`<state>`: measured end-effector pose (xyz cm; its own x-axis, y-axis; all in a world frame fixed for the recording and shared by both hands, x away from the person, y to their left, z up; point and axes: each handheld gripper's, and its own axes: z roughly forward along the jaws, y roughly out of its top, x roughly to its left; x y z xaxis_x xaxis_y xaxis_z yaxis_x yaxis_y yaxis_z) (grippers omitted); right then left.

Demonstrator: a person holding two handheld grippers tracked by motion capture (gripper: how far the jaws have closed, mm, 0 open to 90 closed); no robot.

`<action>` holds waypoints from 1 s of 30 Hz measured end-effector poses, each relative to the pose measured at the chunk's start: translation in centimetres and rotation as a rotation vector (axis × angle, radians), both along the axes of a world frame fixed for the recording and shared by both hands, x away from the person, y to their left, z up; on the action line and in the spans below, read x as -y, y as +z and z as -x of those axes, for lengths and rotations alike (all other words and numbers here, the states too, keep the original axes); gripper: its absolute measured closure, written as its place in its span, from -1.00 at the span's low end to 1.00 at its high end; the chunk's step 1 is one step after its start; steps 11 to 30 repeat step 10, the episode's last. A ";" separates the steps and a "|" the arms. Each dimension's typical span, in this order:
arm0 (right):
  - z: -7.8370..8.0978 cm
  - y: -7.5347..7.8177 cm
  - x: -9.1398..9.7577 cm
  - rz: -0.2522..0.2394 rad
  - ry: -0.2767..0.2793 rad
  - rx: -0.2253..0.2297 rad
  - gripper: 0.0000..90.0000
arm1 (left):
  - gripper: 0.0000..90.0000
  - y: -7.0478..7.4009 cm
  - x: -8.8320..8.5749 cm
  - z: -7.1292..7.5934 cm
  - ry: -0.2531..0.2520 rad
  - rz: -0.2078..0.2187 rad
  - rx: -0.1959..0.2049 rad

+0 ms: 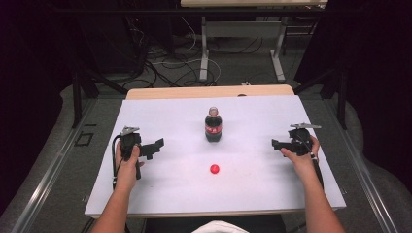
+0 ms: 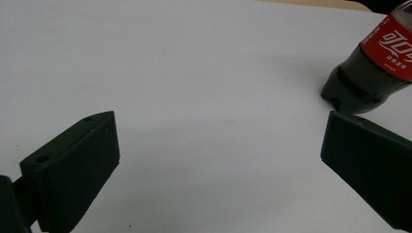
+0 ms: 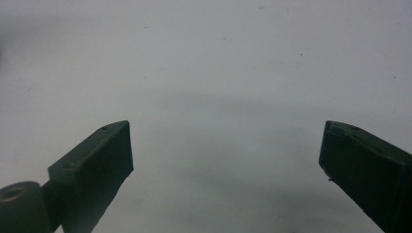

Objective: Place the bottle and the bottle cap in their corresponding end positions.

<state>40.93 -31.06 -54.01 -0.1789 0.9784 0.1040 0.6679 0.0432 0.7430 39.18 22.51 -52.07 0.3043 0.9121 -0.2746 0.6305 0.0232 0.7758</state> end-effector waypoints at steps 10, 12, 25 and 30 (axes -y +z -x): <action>0.0 -0.1 -0.4 0.018 0.017 0.003 -0.89 | -0.98 -0.1 -0.1 -0.1 0.000 -0.001 -0.004; 0.0 -0.1 -0.4 0.018 0.017 0.003 -0.89 | -0.98 -0.1 -0.1 -0.1 0.000 -0.001 -0.004; 0.0 -0.1 -0.4 0.018 0.017 0.003 -0.89 | -0.98 -0.1 -0.1 -0.1 0.000 -0.001 -0.004; 0.0 -0.1 -0.4 0.018 0.017 0.003 -0.89 | -0.98 -0.1 -0.1 -0.1 0.000 -0.001 -0.004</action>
